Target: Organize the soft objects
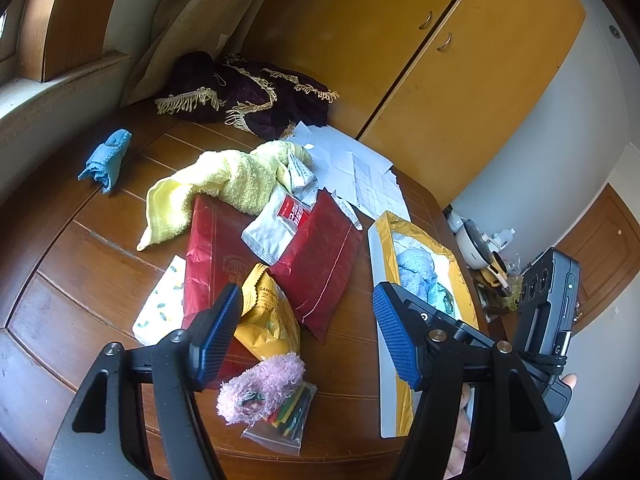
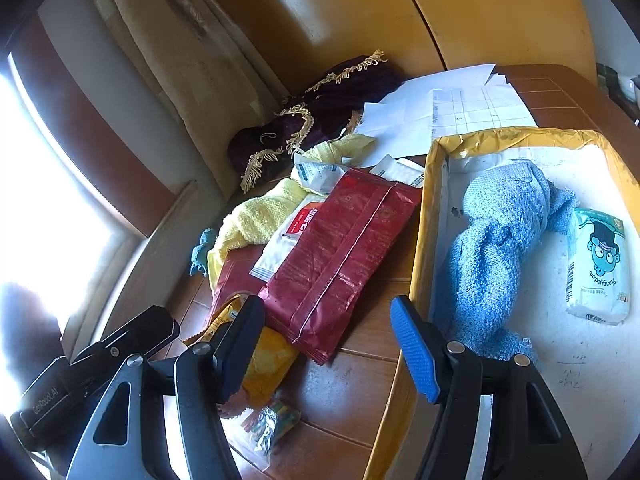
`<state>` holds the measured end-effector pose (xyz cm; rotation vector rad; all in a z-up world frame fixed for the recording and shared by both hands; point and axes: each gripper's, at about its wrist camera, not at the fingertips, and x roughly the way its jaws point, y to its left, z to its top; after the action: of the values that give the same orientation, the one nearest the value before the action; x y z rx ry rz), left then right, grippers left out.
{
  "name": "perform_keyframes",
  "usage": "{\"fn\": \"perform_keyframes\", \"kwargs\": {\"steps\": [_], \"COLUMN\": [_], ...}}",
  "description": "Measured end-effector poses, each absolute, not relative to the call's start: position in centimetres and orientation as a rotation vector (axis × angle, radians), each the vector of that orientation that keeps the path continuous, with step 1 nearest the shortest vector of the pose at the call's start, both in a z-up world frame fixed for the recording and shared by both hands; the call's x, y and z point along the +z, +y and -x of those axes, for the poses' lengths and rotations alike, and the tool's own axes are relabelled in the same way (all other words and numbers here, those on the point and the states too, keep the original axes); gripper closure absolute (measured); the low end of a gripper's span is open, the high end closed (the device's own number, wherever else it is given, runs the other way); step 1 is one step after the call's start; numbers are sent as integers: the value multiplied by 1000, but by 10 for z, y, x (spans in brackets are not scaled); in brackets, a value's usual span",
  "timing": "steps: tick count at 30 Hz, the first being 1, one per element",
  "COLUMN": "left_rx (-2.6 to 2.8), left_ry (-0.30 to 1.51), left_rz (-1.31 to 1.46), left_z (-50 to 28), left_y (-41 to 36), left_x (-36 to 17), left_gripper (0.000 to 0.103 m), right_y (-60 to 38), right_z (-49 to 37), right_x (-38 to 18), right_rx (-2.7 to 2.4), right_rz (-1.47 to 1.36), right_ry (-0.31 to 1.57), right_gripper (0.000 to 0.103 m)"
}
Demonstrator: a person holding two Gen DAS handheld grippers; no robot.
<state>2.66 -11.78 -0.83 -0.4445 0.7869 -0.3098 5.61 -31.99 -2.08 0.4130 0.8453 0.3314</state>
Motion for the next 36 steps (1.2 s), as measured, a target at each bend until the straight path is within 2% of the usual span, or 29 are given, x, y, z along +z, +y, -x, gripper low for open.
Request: {"fn": "perform_keyframes", "kwargs": {"steps": [14, 36], "left_rx": [-311, -288], "left_ry": [752, 778], "left_rz": [436, 438], "left_z": [-16, -9], "left_y": [-109, -97], "left_x": [3, -8], "left_gripper": [36, 36], "right_y": [-301, -286], "right_z": [-43, -37], "right_x": [-14, -25], "right_rx": [396, 425], "right_rz": [-409, -375], "right_ry": [850, 897], "right_gripper": [35, 35]}}
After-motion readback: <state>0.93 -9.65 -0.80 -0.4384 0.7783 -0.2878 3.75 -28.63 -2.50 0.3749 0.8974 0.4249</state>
